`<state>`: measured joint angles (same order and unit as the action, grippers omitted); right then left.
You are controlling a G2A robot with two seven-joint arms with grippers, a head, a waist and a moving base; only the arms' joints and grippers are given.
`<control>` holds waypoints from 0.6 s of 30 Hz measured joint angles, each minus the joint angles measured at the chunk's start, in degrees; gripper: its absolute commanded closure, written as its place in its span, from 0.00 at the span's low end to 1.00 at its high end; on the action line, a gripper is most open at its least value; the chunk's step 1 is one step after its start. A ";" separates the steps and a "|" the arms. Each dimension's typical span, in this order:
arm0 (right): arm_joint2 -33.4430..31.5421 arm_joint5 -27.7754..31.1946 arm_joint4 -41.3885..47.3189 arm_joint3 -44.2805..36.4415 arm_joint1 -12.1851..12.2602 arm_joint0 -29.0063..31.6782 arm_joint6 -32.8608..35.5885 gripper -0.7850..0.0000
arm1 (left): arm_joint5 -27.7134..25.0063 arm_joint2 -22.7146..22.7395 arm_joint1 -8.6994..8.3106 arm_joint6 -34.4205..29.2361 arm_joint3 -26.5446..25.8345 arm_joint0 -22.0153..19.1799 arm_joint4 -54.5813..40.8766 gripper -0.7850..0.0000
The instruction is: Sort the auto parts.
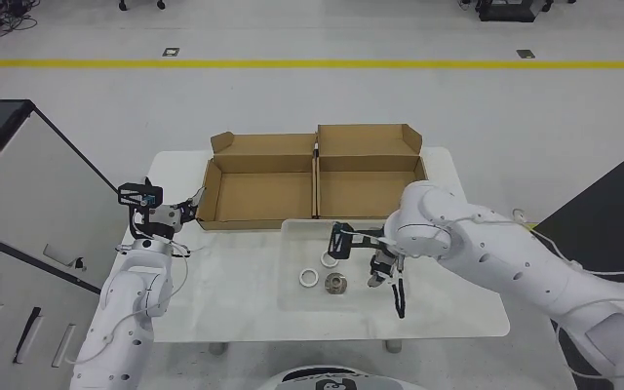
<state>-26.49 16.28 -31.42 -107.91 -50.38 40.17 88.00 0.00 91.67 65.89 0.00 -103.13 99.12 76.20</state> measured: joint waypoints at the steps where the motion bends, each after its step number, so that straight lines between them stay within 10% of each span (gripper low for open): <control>1: 0.43 0.00 0.41 0.31 0.02 -0.47 0.00 0.00 | 0.00 0.00 0.00 0.00 0.00 0.00 0.00 0.00; 9: 3.24 0.74 3.04 2.93 -0.32 -2.46 -0.74 0.05 | 0.00 0.00 0.00 0.00 0.00 0.00 0.00 0.00; 18: 4.54 3.02 3.86 6.58 -0.84 -2.67 -3.02 0.48 | 0.00 0.00 0.00 0.00 0.00 0.00 0.00 0.00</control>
<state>-21.95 19.30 -27.56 -101.32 -51.22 37.50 84.98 0.00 91.67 65.89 0.00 -103.13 99.12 76.20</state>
